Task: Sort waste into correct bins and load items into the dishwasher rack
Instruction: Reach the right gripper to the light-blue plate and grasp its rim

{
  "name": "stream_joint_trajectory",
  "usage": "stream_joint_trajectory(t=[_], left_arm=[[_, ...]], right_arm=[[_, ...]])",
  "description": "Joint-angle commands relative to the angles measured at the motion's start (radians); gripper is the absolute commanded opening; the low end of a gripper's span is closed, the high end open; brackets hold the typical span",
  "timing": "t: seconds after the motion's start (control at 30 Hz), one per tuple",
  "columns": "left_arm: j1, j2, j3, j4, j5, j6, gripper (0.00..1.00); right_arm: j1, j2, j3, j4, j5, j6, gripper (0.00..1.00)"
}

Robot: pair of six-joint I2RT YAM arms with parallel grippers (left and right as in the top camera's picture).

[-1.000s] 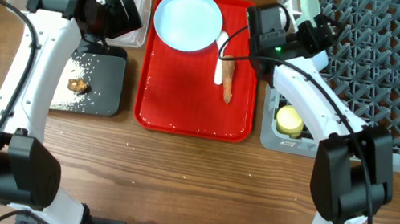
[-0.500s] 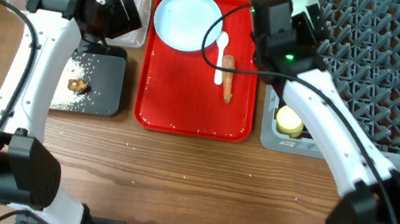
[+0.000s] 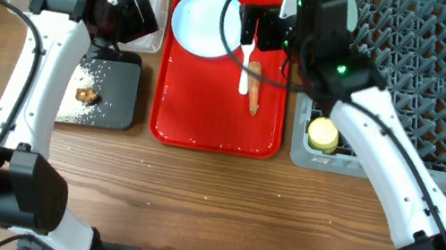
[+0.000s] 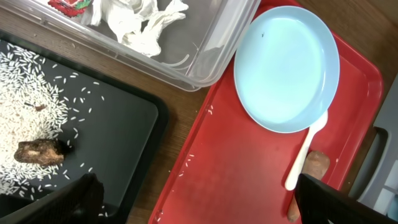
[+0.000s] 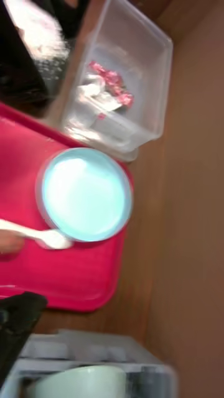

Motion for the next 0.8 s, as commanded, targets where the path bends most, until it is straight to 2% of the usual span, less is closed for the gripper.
stream_joint_trajectory(t=[0.0,0.1,0.23,0.3,0.33,0.43,0.57,0.77], left_arm=[[0.005,0.000,0.012,0.000,-0.013,-0.002,1.00],[0.005,0.000,0.012,0.000,-0.013,-0.002,1.00],[0.005,0.000,0.012,0.000,-0.013,-0.002,1.00],[0.005,0.000,0.012,0.000,-0.013,-0.002,1.00],[0.005,0.000,0.012,0.000,-0.013,-0.002,1.00],[0.005,0.000,0.012,0.000,-0.013,-0.002,1.00],[0.005,0.000,0.012,0.000,-0.013,-0.002,1.00],[0.005,0.000,0.012,0.000,-0.013,-0.002,1.00]], right_arm=[[-0.001,0.121,0.272,-0.145,0.059,0.099,1.00],[-0.001,0.277,0.405,-0.253,0.014,0.100,1.00],[-0.001,0.433,0.407,-0.250,-0.176,0.100,1.00],[-0.001,0.481,0.405,-0.242,-0.240,0.158,0.99],[0.001,0.506,0.401,-0.238,-0.242,0.200,0.89],[0.008,0.559,0.400,-0.229,-0.214,0.294,0.83],[0.019,0.626,0.400,-0.225,-0.161,0.436,0.67],[0.047,0.695,0.400,-0.224,-0.100,0.515,0.56]])
